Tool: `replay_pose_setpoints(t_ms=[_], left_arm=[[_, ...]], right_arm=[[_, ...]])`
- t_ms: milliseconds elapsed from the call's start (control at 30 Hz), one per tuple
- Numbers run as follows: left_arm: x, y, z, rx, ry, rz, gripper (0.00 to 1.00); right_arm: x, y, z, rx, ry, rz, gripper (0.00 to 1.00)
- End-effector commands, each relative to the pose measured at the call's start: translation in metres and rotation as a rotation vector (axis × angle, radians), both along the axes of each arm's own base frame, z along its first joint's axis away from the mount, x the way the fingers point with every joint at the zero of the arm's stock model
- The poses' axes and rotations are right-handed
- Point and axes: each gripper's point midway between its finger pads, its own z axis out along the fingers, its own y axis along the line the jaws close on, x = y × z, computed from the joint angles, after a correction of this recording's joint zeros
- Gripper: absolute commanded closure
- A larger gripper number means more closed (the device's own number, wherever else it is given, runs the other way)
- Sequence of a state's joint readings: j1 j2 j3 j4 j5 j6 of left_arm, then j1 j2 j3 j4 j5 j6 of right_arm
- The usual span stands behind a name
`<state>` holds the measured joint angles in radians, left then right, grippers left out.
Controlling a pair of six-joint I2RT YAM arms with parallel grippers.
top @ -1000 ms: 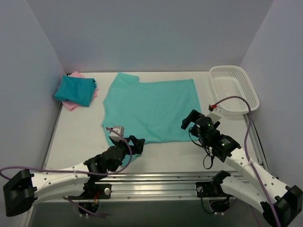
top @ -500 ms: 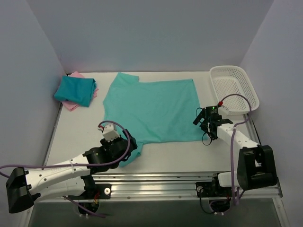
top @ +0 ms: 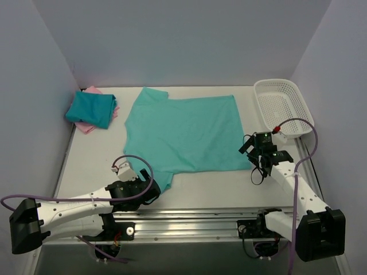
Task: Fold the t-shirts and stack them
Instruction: Flatten the tshirt out
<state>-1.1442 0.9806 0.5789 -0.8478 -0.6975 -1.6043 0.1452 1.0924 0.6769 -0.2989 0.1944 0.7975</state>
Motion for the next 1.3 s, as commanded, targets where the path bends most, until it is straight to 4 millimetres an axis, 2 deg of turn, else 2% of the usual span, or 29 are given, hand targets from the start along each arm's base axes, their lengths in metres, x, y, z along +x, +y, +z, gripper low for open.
replay_pose_setpoints(t_ms=[0,133,200,233,267,433,600,700,800,833,933,1033,1267], left_arm=[[-0.012,-0.002,-0.008,-0.068,0.036,0.033,0.07],[-0.016,0.000,-0.013,-0.058,0.038,0.042,0.07],[-0.016,-0.002,-0.012,-0.060,0.037,0.040,0.07],[-0.015,-0.004,-0.014,-0.056,0.034,0.034,0.07],[-0.015,-0.007,-0.013,-0.064,0.032,0.032,0.07],[-0.016,-0.007,-0.016,-0.045,0.037,0.031,0.08],[-0.018,-0.004,-0.019,-0.053,0.037,0.046,0.08],[-0.020,-0.002,-0.023,-0.070,0.041,0.062,0.11],[-0.022,-0.002,-0.027,-0.077,0.042,0.070,0.11],[-0.023,-0.003,-0.027,-0.076,0.043,0.066,0.11],[-0.024,-0.004,-0.030,-0.078,0.049,0.075,0.12],[-0.025,-0.004,-0.030,-0.076,0.047,0.081,0.12],[-0.026,0.000,-0.033,-0.089,0.037,0.111,0.15]], right_arm=[[-0.023,-0.005,-0.010,-0.018,0.076,-0.016,0.04],[-0.025,0.001,-0.035,-0.010,0.162,0.027,0.05],[-0.029,0.009,-0.053,0.021,0.228,0.053,0.05],[-0.024,0.014,-0.057,0.045,0.211,0.065,0.06],[-0.031,0.019,-0.070,0.070,0.242,0.074,0.07],[-0.030,0.024,-0.091,0.097,0.265,0.076,0.09],[-0.024,0.023,-0.097,0.088,0.269,0.078,0.11],[-0.020,0.023,-0.097,0.087,0.257,0.079,0.17],[-0.019,0.024,-0.098,0.089,0.254,0.083,0.30],[-0.019,0.025,-0.098,0.093,0.254,0.088,0.43],[-0.019,0.026,-0.097,0.097,0.254,0.090,0.58],[-0.020,0.026,-0.096,0.097,0.253,0.094,0.63],[-0.023,0.022,-0.093,0.079,0.249,0.092,0.63]])
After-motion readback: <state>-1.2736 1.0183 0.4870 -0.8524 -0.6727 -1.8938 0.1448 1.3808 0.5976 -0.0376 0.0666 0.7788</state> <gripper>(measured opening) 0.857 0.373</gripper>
